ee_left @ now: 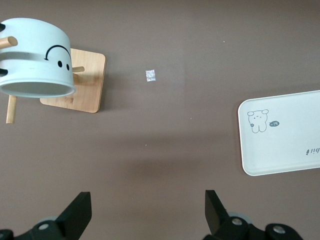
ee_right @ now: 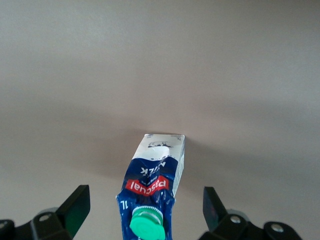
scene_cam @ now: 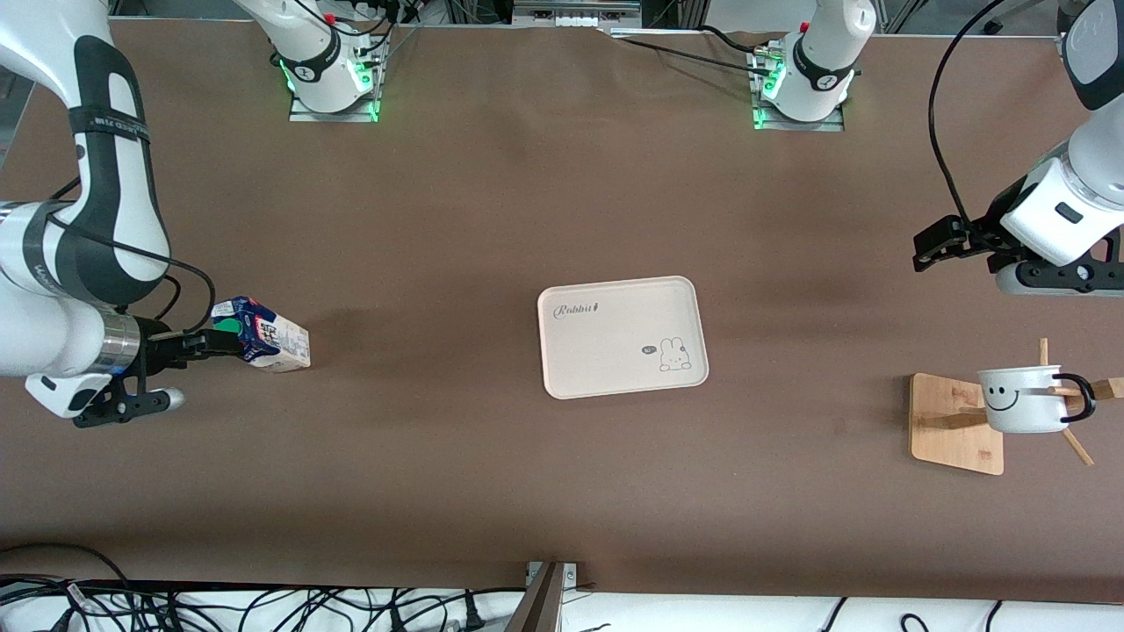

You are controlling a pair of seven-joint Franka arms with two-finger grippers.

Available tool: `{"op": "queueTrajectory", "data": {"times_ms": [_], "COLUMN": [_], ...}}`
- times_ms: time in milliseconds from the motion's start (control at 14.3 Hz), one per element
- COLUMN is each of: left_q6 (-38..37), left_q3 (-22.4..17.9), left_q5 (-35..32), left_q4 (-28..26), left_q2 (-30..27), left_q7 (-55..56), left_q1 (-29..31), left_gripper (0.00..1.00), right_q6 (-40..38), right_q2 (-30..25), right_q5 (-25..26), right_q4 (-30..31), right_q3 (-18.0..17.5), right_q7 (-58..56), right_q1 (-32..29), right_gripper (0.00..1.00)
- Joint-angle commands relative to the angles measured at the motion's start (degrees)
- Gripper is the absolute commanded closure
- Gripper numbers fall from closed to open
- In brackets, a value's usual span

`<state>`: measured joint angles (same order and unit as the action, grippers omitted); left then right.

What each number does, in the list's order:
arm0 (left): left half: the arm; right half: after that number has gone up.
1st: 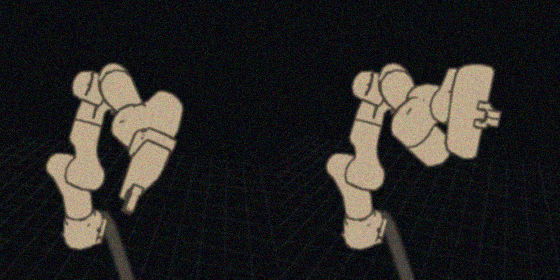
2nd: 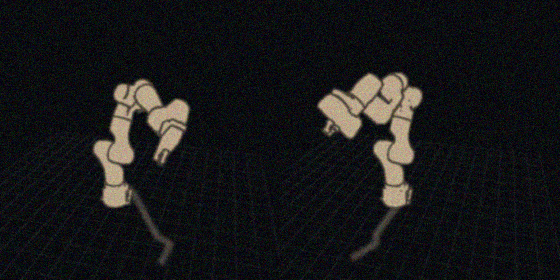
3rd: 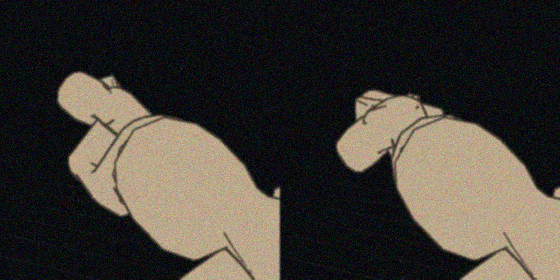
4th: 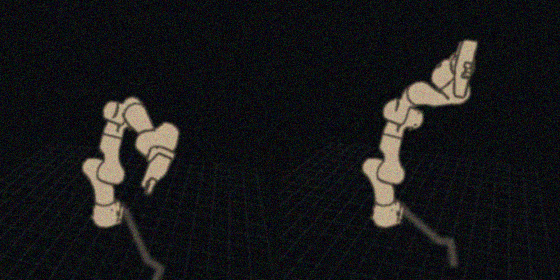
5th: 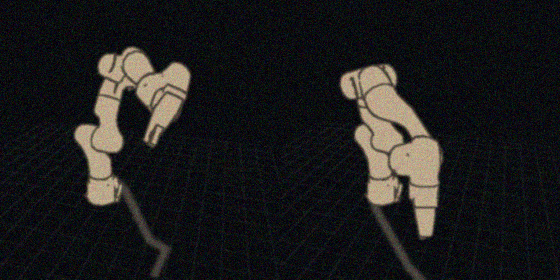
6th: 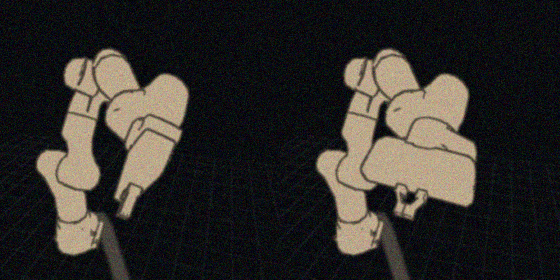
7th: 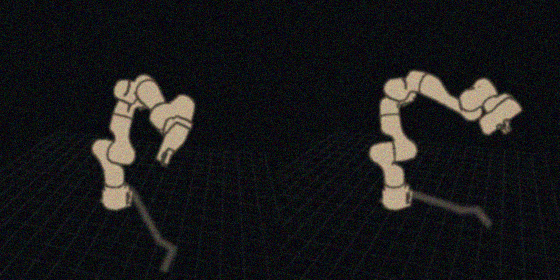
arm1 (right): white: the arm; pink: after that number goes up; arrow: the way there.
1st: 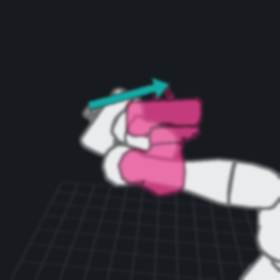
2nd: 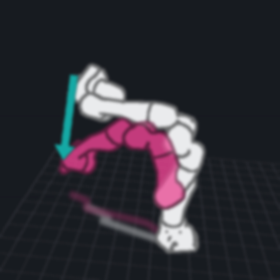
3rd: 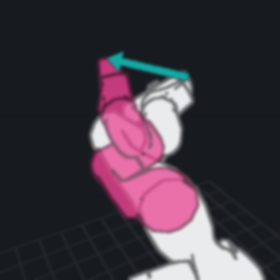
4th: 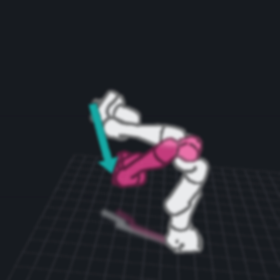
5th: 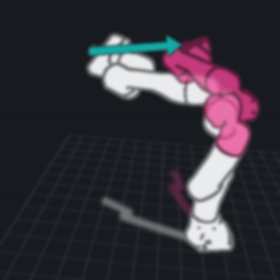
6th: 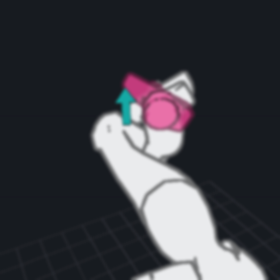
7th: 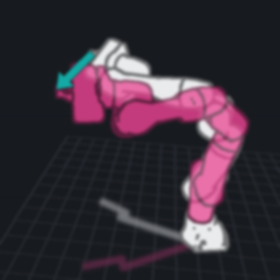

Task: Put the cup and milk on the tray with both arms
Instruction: 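Close the right gripper around the milk carton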

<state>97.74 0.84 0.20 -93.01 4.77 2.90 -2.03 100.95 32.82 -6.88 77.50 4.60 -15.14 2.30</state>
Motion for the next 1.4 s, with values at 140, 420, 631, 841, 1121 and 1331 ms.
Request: {"op": "queueTrajectory", "data": {"times_ms": [140, 420, 631, 841, 1121, 1331], "left_q6": [0.1, 0.1, 0.1, 0.1, 0.1, 0.1], "left_q3": [0.0, 0.0, 0.0, 0.0, 0.0, 0.0], "left_q5": [0.2, 0.2, 0.2, 0.2, 0.2, 0.2], "left_q4": [0.4, 0.4, 0.4, 0.4, 0.4, 0.4], "left_q2": [-0.2, -0.2, -0.2, -0.2, -0.2, -0.2], "left_q7": [0.2, 0.2, 0.2, 0.2, 0.2, 0.2], "left_q1": [0.1, 0.1, 0.1, 0.1, 0.1, 0.1], "left_gripper": [0.00, 0.00, 0.00, 0.00, 0.00, 0.00], "right_q6": [0.4, 0.3, -0.1, -0.4, -0.5, -1.4], "right_q2": [1.0, 1.0, 0.5, -0.2, -1.2, -1.5], "right_q5": [-0.4, -0.8, -0.3, -0.1, 0.1, 0.1], "right_q4": [1.0, 2.6, 4.6, 6.4, 7.6, 7.8], "right_q3": [0.0, 0.0, 0.0, 0.0, 0.1, 0.5], "right_q7": [-2.2, -2.2, -2.4, -2.7, -3.8, -5.8], "right_q1": [0.1, 0.1, 0.2, 0.2, 0.1, 0.1], "right_gripper": [0.00, 0.00, 0.00, 0.00, 0.00, 0.00]}}
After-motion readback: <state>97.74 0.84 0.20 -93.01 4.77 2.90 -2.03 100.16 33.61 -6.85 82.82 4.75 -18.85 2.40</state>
